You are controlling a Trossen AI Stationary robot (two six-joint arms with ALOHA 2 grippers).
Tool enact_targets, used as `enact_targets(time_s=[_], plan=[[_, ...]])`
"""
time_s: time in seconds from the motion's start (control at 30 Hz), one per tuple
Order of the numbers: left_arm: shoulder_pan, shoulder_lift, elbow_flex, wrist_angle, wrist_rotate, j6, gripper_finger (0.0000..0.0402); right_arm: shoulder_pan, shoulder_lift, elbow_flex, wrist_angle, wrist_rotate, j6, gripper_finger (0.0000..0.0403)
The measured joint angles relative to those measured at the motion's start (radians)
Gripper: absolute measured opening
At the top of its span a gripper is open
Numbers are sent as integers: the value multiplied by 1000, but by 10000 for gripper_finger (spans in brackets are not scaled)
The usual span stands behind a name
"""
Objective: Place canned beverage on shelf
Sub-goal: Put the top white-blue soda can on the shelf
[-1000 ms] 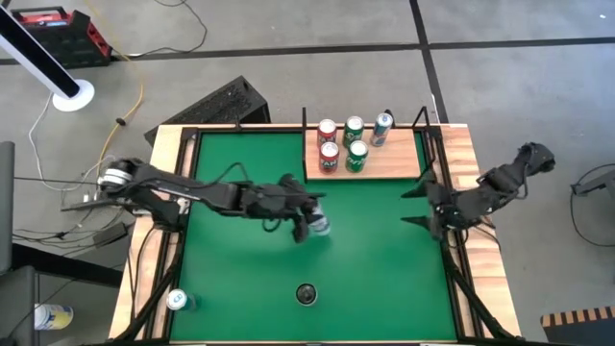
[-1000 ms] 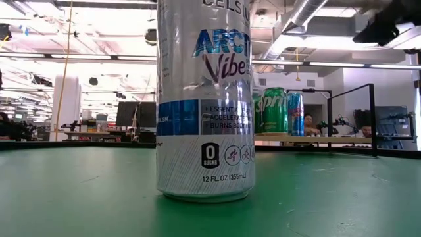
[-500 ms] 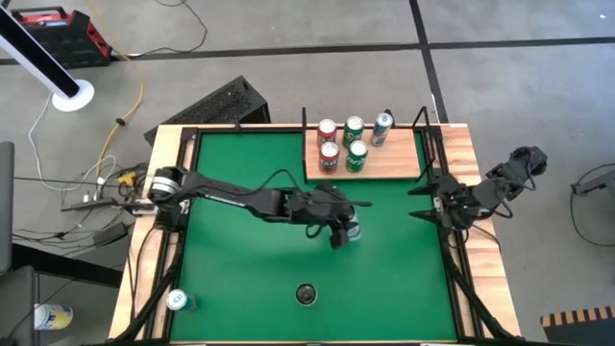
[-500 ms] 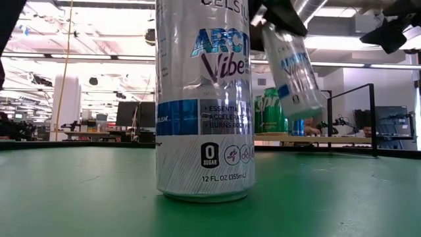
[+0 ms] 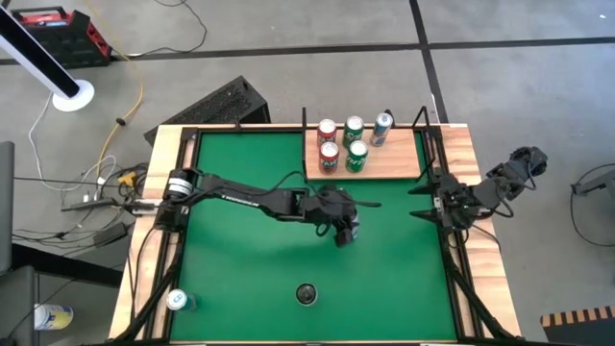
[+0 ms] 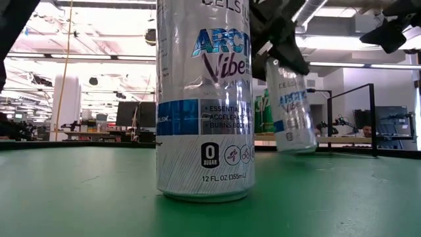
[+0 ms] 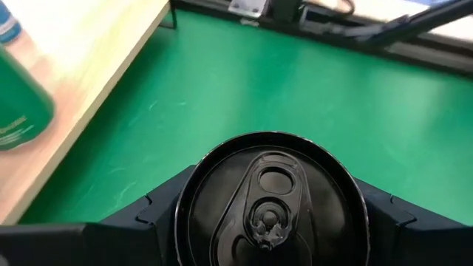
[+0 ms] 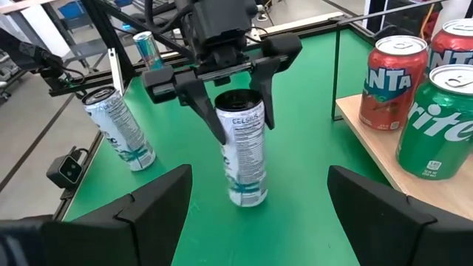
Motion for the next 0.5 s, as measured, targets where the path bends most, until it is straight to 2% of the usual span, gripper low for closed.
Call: enact_targets(time_s=[0.4, 0.5], plan=[[-4, 1, 0, -57, -11, 50, 241, 0, 0, 0, 0, 1, 1, 340], [-4, 1, 0, -60, -9, 56, 269, 0, 0, 0, 0, 1, 1, 340]])
